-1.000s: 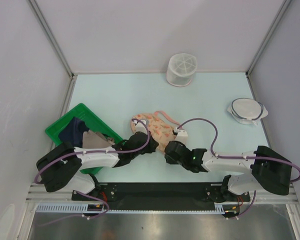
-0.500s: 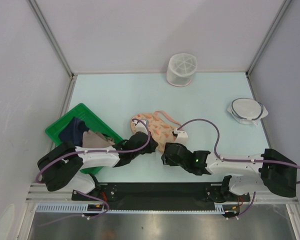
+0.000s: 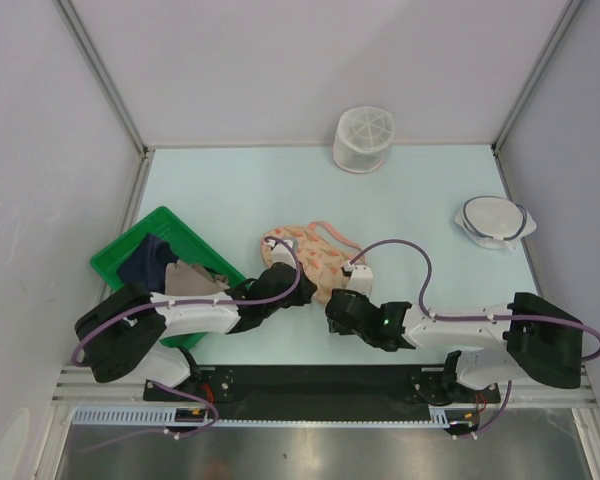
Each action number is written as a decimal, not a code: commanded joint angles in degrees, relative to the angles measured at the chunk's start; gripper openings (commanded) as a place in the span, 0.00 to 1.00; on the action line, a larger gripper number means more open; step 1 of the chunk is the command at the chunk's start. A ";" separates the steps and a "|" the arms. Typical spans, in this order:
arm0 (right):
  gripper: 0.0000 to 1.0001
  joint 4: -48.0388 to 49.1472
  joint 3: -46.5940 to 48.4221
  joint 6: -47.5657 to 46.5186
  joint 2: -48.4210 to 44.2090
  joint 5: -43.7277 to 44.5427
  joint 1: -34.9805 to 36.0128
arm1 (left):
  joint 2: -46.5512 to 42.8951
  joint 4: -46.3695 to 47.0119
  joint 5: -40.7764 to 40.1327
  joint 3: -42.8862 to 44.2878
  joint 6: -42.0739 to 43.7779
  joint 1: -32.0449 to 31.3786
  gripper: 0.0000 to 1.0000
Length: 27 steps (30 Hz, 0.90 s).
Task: Unzip the laundry bag and remove the bra
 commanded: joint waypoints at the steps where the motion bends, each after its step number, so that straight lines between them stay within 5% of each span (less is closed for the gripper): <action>1: 0.38 1.14 2.70 -0.64 1.22 3.86 0.37 | -1.08 1.47 -1.05 1.86 0.30 -0.21 0.00; 12: 0.25 2.28 3.14 -1.70 3.60 6.59 0.20 | -2.22 1.56 -1.14 1.33 0.12 -0.39 0.00; 18: 0.00 0.61 3.40 -1.79 4.04 7.99 0.20 | -2.39 1.56 -1.23 1.07 -0.05 -0.39 0.00; 27: 0.00 -3.25 3.67 -0.82 3.86 8.61 0.38 | -2.39 0.07 -3.24 1.25 0.91 -0.21 0.00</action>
